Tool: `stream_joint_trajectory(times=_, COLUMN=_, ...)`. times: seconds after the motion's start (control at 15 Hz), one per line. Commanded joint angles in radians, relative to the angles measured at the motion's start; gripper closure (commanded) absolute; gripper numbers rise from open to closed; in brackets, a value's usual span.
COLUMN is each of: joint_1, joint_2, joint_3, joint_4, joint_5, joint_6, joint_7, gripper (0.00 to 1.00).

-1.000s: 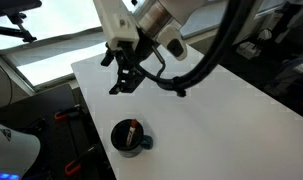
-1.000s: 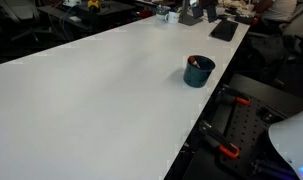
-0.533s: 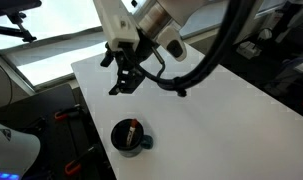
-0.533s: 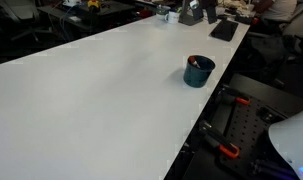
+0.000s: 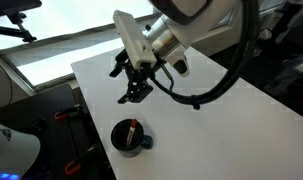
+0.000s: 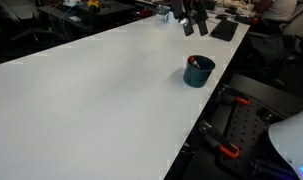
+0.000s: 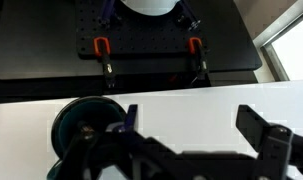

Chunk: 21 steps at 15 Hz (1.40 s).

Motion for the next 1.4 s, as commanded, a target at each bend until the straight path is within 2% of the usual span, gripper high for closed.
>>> stream_joint_trajectory(times=0.0, joint_1=-0.03, joint_2=0.12, joint_3=0.009, joint_4=0.139, joint_5=-0.005, joint_6=-0.026, joint_7=0.01, gripper=0.0)
stream_joint_trajectory(times=0.13, joint_1=-0.045, joint_2=0.178, joint_3=0.011, joint_4=0.198, joint_5=-0.001, joint_6=-0.055, joint_7=0.014, gripper=0.0)
stream_joint_trajectory(times=0.2, joint_1=-0.042, joint_2=0.12, joint_3=0.017, joint_4=0.124, joint_5=-0.004, joint_6=-0.006, joint_7=0.004, gripper=0.0)
stream_joint_trajectory(times=1.33, joint_1=-0.064, joint_2=0.199, joint_3=0.018, joint_4=0.145, joint_5=-0.005, joint_6=-0.001, joint_7=0.009, gripper=0.0)
